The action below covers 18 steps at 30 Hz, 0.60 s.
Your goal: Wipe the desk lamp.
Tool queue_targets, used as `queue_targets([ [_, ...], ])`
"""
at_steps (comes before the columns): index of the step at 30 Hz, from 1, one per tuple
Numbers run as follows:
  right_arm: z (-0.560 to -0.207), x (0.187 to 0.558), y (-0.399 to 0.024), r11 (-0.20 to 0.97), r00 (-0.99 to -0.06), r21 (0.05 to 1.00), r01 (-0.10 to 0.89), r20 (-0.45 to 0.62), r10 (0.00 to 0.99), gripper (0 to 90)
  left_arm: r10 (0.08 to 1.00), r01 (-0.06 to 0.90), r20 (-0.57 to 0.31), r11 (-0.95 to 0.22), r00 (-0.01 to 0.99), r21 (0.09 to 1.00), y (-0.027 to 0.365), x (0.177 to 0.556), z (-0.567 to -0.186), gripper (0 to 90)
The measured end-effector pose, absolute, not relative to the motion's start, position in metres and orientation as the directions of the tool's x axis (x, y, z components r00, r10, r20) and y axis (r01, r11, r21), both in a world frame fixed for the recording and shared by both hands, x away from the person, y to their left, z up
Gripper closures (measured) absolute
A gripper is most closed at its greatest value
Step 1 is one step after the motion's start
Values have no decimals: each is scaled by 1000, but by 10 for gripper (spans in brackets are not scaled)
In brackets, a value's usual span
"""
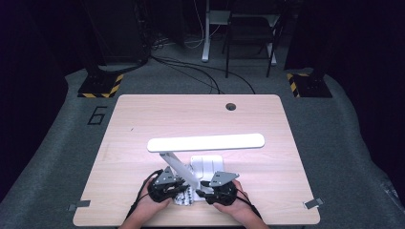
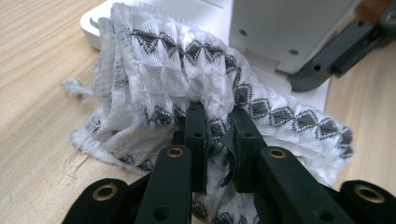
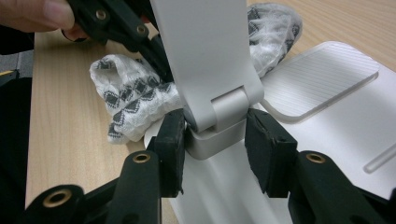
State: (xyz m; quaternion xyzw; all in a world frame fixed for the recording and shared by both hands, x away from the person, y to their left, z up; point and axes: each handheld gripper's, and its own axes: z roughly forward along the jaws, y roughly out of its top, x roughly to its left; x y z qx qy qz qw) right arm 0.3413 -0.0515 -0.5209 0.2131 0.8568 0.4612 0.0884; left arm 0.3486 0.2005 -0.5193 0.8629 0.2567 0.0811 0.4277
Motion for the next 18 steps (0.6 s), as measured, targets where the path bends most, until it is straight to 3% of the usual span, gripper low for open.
queue_targets([
  [18, -521, 341, -52, 477, -892, 829, 290, 54, 449, 588, 406, 349, -219, -279, 887, 895, 241, 339, -486, 806],
])
